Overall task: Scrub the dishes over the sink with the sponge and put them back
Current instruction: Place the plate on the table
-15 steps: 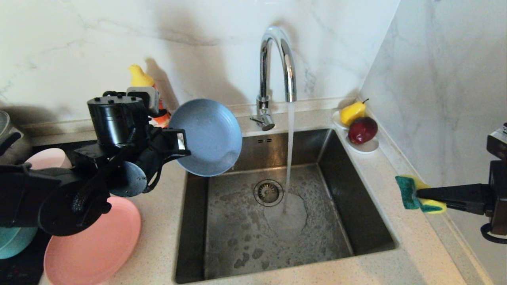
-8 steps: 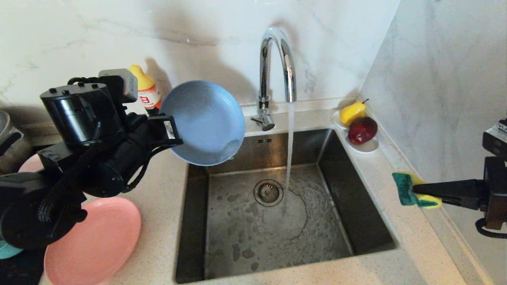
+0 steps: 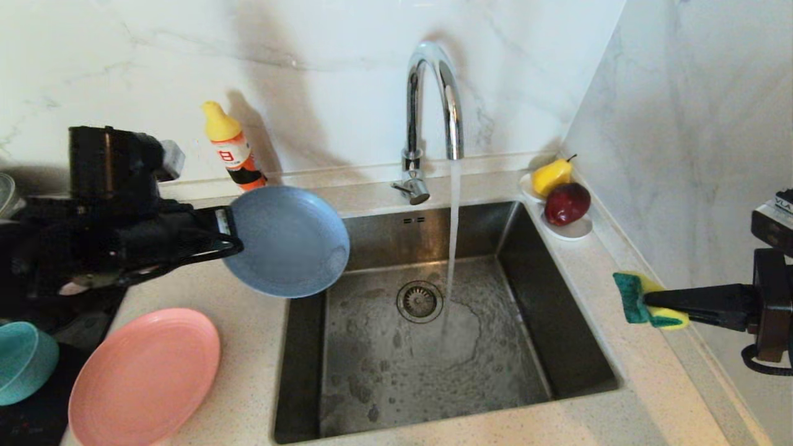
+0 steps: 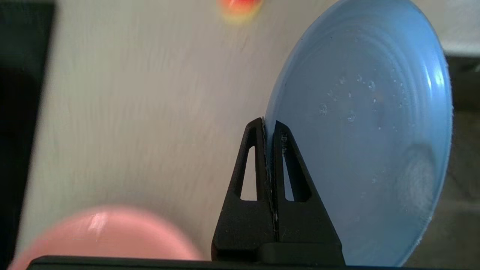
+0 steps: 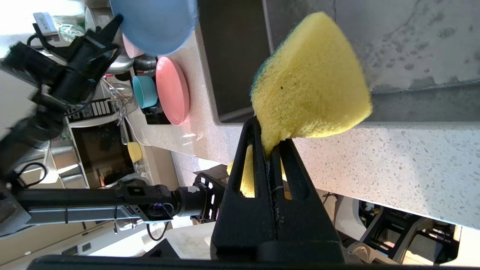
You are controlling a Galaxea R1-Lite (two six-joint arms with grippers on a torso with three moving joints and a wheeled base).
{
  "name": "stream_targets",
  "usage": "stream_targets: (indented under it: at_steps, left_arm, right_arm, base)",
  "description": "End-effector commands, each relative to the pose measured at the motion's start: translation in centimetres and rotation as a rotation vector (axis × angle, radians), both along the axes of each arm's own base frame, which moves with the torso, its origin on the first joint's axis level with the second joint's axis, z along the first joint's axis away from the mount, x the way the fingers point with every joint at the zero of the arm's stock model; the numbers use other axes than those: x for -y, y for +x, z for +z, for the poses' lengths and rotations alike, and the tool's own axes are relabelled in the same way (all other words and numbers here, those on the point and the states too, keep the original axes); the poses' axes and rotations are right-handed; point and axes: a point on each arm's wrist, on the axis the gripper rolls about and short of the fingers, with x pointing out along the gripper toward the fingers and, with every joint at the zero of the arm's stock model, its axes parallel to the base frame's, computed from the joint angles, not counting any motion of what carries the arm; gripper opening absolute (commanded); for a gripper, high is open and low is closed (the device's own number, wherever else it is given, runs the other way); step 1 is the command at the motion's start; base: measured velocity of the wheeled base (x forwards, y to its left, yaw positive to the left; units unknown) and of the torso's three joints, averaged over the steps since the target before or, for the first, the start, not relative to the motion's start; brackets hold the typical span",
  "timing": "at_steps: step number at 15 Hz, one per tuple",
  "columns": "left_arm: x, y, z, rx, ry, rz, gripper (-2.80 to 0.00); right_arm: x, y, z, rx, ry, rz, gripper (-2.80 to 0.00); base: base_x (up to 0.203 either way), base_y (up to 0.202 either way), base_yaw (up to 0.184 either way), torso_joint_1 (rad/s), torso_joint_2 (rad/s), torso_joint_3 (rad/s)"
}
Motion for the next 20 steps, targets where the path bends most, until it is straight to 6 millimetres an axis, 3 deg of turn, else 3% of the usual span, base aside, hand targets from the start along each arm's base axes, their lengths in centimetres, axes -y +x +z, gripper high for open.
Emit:
stream_targets:
  at_steps: [1, 5, 12, 17, 20]
  left_arm:
    - [-2.8, -0.8, 0.9, -0.09, -0.095, 0.016, -2.8]
    - [-7.5, -1.3, 0.8, -0.103, -0.198, 0.176, -2.8]
    - [-13.6, -2.2, -0.7, -0.134, -0.262, 0.304, -2.8]
    - [-16.3, -1.3, -3.3, -0.128, -0.271, 0.353, -2.8]
    - [-17.3, 0.4, -5.3, -0.113, -0.306, 0.322, -2.8]
  right_arm:
    - [0.0, 0.1, -0.1, -0.007, 0.004, 0.003, -2.8]
    - [0.0, 0.4, -0.2, -0.016, 0.004, 0.005, -2.8]
    - [-0.4, 1.1, -0.1, -0.022, 0.004, 0.025, -2.8]
    - [-0.6, 1.0, 0.0, -0.017, 0.006, 0.034, -2.8]
    - [-0.6, 1.0, 0.0, -0.015, 0.005, 0.037, -2.8]
  base:
    - [0.0, 0.0, 0.0, 0.0, 0.0, 0.0]
    - [0.0, 0.0, 0.0, 0.0, 0.0, 0.0]
    - [0.0, 0.0, 0.0, 0.0, 0.0, 0.0]
    - [0.0, 0.0, 0.0, 0.0, 0.0, 0.0]
    - [0.0, 0.0, 0.0, 0.0, 0.0, 0.0]
